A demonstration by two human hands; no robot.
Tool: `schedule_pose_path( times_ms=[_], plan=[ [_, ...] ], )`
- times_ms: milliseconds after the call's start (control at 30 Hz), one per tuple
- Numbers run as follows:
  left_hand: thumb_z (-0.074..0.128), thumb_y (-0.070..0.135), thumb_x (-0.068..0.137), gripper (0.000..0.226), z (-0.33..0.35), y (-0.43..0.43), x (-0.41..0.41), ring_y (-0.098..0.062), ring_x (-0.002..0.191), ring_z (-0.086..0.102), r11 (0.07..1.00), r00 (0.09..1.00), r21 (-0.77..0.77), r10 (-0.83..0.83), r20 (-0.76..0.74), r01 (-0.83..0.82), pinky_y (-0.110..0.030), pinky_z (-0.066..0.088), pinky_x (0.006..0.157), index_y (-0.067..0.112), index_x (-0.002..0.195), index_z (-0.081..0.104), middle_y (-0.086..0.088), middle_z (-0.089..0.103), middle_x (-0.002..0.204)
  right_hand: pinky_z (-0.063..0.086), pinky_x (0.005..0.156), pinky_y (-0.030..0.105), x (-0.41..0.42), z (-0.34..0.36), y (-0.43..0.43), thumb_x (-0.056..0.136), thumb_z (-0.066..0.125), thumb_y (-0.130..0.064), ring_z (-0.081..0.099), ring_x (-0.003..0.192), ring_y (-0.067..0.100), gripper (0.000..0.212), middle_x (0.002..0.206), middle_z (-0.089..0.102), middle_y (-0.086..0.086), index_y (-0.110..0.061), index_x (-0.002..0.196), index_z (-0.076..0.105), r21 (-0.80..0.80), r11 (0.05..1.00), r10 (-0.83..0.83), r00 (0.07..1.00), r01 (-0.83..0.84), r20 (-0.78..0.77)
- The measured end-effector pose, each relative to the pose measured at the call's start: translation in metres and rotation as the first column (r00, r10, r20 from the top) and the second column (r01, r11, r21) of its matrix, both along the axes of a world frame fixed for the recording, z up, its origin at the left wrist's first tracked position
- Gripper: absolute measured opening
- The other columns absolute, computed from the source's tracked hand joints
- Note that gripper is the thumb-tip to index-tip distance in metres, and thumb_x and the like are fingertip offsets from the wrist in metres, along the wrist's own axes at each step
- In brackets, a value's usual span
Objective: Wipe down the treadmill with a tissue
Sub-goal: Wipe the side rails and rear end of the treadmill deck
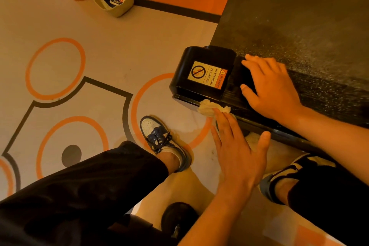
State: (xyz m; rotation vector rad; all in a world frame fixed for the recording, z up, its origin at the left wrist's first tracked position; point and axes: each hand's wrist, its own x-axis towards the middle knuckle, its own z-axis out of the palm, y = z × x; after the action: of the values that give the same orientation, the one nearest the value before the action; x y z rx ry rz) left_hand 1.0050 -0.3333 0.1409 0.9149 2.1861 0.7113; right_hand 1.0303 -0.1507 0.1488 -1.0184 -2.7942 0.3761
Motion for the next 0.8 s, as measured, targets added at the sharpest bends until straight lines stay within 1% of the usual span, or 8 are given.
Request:
schedule_pose_path(
  times_ms=[67, 133, 233, 333, 533, 700, 733, 800],
  plan=[
    [-0.01, 0.094, 0.078, 0.114, 0.004, 0.001, 0.001, -0.008, 0.151, -0.034, 1.0, 0.999, 0.013, 0.01, -0.035, -0.009, -0.032, -0.026, 0.122, 0.018, 0.164, -0.013, 0.005, -0.035, 0.166, 0.036, 0.112, 0.052, 0.0, 0.0, 0.0, 0.095, 0.043, -0.044, 0.042, 0.143, 0.034, 0.065, 0.158, 0.044, 0.012, -0.008, 0.15, 0.045, -0.002, 1.0, 0.0, 1.0, 0.0, 0.0],
    [-0.009, 0.093, 0.08, 0.112, 0.008, 0.001, 0.003, -0.008, 0.15, -0.035, 1.0, 0.999, 0.011, 0.026, -0.038, -0.025, -0.031, -0.028, 0.121, 0.019, 0.164, -0.014, 0.006, -0.034, 0.166, 0.035, 0.113, 0.051, 0.0, -0.001, 0.0, 0.095, 0.043, -0.044, 0.041, 0.143, 0.034, 0.065, 0.158, 0.044, 0.011, -0.008, 0.15, 0.045, -0.004, 1.0, -0.005, 1.0, 0.005, 0.004],
    [-0.01, 0.089, 0.084, 0.107, 0.008, 0.003, 0.003, -0.009, 0.152, -0.033, 0.999, 0.995, -0.037, 0.02, -0.099, -0.024, -0.035, -0.023, 0.124, 0.018, 0.164, -0.014, 0.003, -0.032, 0.167, 0.035, 0.113, 0.051, 0.0, 0.0, 0.0, 0.096, 0.043, -0.044, 0.041, 0.143, 0.033, 0.065, 0.158, 0.044, 0.012, -0.008, 0.15, 0.046, -0.005, 1.0, -0.007, 1.0, 0.007, 0.007],
    [-0.009, 0.085, 0.088, 0.103, 0.009, 0.006, 0.005, -0.012, 0.153, -0.032, 0.997, 0.989, -0.036, 0.057, -0.139, -0.062, -0.036, -0.018, 0.126, 0.014, 0.163, -0.015, 0.0, -0.031, 0.168, 0.035, 0.113, 0.05, 0.0, -0.001, 0.0, 0.096, 0.044, -0.044, 0.041, 0.143, 0.033, 0.065, 0.158, 0.044, 0.011, -0.009, 0.15, 0.046, -0.005, 1.0, -0.01, 1.0, 0.01, 0.006],
    [0.003, 0.088, 0.087, 0.107, 0.007, 0.023, -0.013, -0.01, 0.152, -0.033, 0.981, 0.983, 0.099, 0.174, -0.051, -0.169, -0.038, -0.014, 0.128, 0.015, 0.161, -0.021, -0.001, -0.035, 0.166, 0.035, 0.113, 0.05, 0.0, -0.001, 0.0, 0.095, 0.042, -0.045, 0.041, 0.143, 0.033, 0.066, 0.159, 0.043, 0.011, -0.009, 0.151, 0.045, -0.005, 1.0, -0.011, 1.0, 0.011, 0.015],
    [0.0, 0.096, 0.078, 0.117, 0.009, 0.035, -0.049, -0.008, 0.151, -0.033, 0.944, 0.951, 0.114, 0.31, 0.011, -0.31, -0.035, -0.017, 0.126, 0.017, 0.162, -0.02, -0.001, -0.032, 0.167, 0.034, 0.114, 0.05, -0.001, -0.001, -0.001, 0.095, 0.042, -0.045, 0.039, 0.144, 0.032, 0.066, 0.159, 0.043, 0.01, -0.009, 0.15, 0.045, -0.013, 1.0, -0.013, 1.0, 0.014, 0.012],
    [0.003, 0.096, 0.079, 0.115, 0.013, 0.035, -0.045, -0.007, 0.151, -0.033, 0.946, 0.953, 0.119, 0.299, 0.046, -0.303, -0.035, -0.016, 0.127, 0.019, 0.162, -0.021, 0.001, -0.033, 0.167, 0.034, 0.114, 0.05, -0.001, -0.001, 0.0, 0.095, 0.042, -0.045, 0.04, 0.144, 0.032, 0.066, 0.159, 0.043, 0.011, -0.009, 0.15, 0.045, -0.015, 1.0, -0.012, 1.0, 0.012, 0.009],
    [0.008, 0.095, 0.081, 0.113, 0.022, 0.03, -0.023, -0.004, 0.149, -0.035, 0.964, 0.967, 0.119, 0.224, 0.118, -0.238, -0.038, -0.014, 0.128, 0.021, 0.161, -0.024, 0.005, -0.036, 0.165, 0.034, 0.113, 0.05, -0.001, 0.0, 0.0, 0.095, 0.042, -0.044, 0.04, 0.142, 0.033, 0.066, 0.158, 0.044, 0.011, -0.008, 0.15, 0.045, -0.015, 1.0, -0.004, 1.0, 0.005, 0.005]
  ],
)
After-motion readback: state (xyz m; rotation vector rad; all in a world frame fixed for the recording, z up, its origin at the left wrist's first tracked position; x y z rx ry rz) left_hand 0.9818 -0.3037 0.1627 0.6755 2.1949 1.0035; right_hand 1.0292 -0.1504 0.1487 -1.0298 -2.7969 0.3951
